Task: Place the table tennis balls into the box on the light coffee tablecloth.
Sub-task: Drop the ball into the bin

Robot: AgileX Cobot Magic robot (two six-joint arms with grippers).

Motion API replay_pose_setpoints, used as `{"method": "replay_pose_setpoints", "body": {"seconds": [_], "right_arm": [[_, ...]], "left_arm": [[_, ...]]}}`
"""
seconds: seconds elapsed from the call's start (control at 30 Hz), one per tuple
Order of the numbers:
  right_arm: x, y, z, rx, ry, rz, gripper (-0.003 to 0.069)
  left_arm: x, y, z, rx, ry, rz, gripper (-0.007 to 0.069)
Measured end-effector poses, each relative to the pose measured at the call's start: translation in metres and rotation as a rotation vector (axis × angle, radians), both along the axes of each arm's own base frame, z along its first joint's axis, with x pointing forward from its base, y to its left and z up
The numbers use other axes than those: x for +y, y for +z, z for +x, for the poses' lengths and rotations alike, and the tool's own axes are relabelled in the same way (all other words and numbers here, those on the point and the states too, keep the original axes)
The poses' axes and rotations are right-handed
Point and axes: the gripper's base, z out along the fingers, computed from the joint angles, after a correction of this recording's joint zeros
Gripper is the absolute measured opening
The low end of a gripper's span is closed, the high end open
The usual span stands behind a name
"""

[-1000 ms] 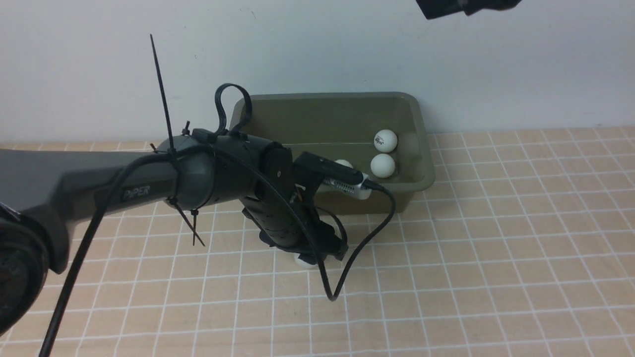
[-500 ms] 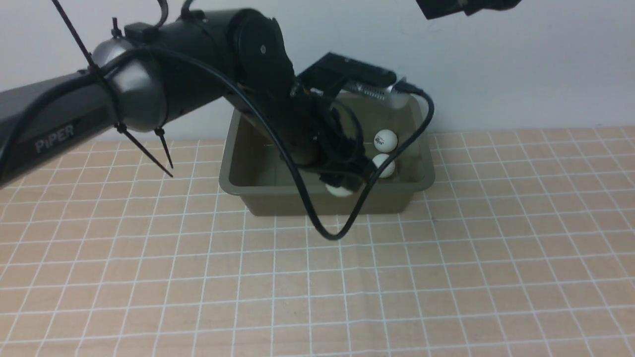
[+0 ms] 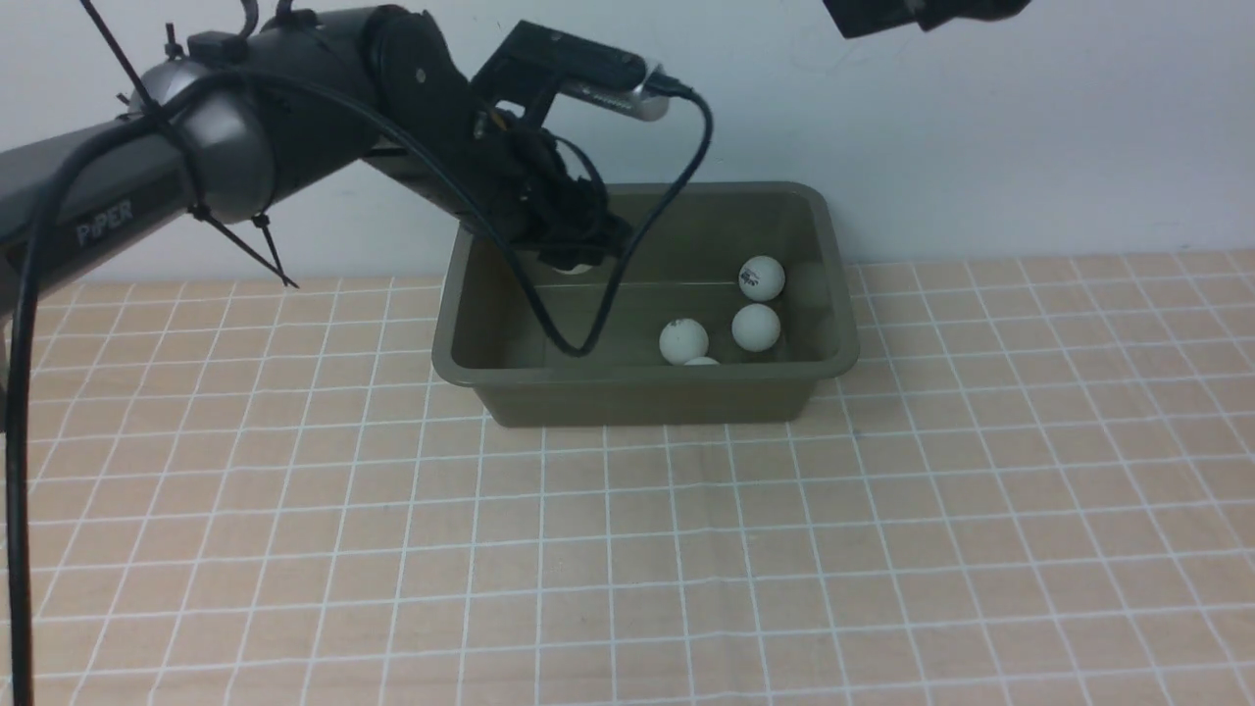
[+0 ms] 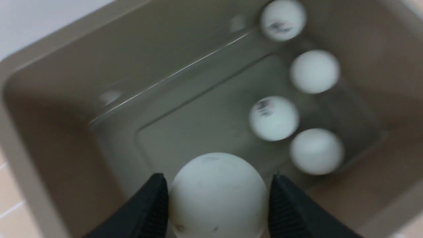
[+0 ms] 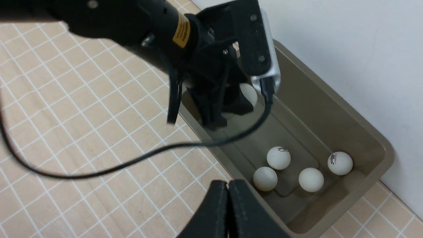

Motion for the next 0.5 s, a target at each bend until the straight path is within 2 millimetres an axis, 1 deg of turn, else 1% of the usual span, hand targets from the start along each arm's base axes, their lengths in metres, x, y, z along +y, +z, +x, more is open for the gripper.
{"method": "replay_pose_setpoints", "body": {"seconds": [0.07, 0.13, 0.17, 0.2, 0.23, 0.27, 0.33, 0.37, 0.4, 0.43, 0.47, 0.5], "right_arm": [[0.000, 0.000, 0.000, 0.000, 0.000, 0.000, -0.0017], [0.000, 0.000, 0.000, 0.000, 0.000, 0.000, -0.0017], [0.000, 0.000, 0.000, 0.000, 0.000, 0.000, -0.0017], [0.000, 0.000, 0.000, -0.001, 0.002, -0.001, -0.0017], [0.000, 0.000, 0.000, -0.004, 0.005, -0.004, -0.0017], [0.000, 0.000, 0.000, -0.005, 0.005, -0.004, -0.0017], [0.000, 0.000, 0.000, -0.011, 0.012, -0.010, -0.0017], [0.000, 0.000, 0.000, -0.011, 0.013, -0.011, -0.0017], [0.000, 0.000, 0.000, -0.014, 0.016, -0.014, -0.0017], [0.000, 0.000, 0.000, -0.015, 0.016, -0.015, -0.0017], [0.000, 0.000, 0.000, -0.017, 0.016, -0.018, -0.0018], [-0.001, 0.000, 0.000, -0.018, 0.014, -0.021, -0.0018]], "left_arm": [[0.012, -0.005, 0.005, 0.017, 0.022, 0.007, 0.0381], [0.020, -0.005, 0.005, 0.047, 0.031, 0.012, 0.0428], [0.020, -0.004, 0.005, 0.050, 0.030, 0.012, 0.0432], [0.021, 0.003, 0.002, 0.073, 0.021, 0.012, 0.0449], [0.021, 0.011, -0.001, 0.083, 0.012, 0.011, 0.0449], [0.021, 0.013, -0.001, 0.083, 0.010, 0.009, 0.0449], [0.018, 0.053, -0.013, 0.061, -0.022, -0.021, 0.0440], [0.018, 0.055, -0.013, 0.056, -0.023, -0.024, 0.0438], [0.017, 0.087, -0.025, 0.027, -0.047, -0.056, 0.0420], [0.017, 0.093, -0.027, 0.017, -0.050, -0.066, 0.0414], [0.018, 0.118, -0.039, -0.005, -0.071, -0.090, 0.0397], [0.018, 0.133, -0.048, -0.020, -0.084, -0.106, 0.0384]]}}
